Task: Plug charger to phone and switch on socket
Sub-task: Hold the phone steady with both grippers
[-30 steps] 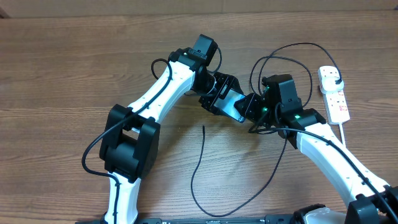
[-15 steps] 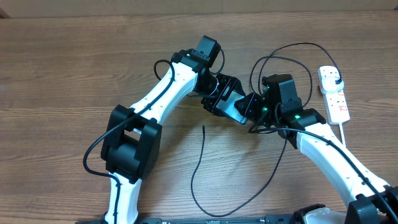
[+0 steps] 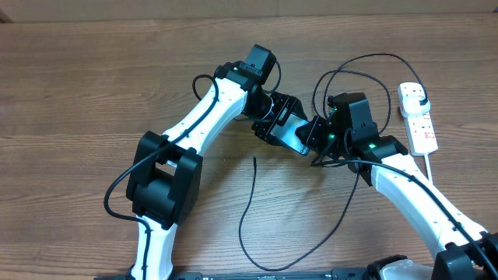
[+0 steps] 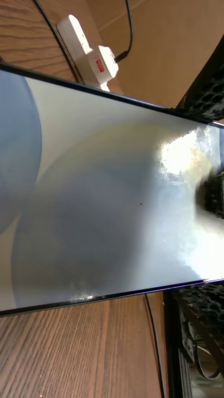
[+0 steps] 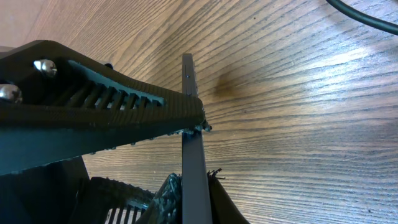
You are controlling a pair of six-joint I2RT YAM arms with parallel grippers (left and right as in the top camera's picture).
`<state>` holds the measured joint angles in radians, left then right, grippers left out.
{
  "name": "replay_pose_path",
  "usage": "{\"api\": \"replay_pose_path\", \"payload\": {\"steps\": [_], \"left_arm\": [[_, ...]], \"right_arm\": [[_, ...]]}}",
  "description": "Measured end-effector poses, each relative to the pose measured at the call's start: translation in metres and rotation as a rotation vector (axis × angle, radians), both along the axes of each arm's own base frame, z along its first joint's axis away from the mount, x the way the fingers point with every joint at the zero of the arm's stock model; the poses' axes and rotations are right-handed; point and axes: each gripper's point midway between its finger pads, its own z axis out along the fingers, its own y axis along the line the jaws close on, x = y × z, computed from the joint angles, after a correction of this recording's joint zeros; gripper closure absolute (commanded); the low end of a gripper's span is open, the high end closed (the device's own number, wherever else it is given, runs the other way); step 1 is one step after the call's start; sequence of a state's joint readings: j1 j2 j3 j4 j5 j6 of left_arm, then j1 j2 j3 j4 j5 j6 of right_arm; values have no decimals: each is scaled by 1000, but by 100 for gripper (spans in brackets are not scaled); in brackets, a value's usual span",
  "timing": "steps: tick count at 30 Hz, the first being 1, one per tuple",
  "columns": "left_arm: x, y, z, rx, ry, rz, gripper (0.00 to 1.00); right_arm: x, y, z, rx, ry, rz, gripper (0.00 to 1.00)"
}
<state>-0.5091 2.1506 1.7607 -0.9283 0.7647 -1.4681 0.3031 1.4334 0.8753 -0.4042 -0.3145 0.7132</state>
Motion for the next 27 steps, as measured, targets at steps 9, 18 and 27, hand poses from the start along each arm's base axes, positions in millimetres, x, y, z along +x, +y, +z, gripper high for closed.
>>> {"api": "replay_pose_path", "payload": {"steps": [9,18,27], "left_arm": [[0,0,0,0,0,0,96],[0,0,0,2,-1,1,96],[0,0,0,2,-1,1,96]], "right_arm": [[0,0,0,-1,0,-1,92],[0,0,0,-2,-1,1,95],[0,0,0,-3,-2,2,96]]}}
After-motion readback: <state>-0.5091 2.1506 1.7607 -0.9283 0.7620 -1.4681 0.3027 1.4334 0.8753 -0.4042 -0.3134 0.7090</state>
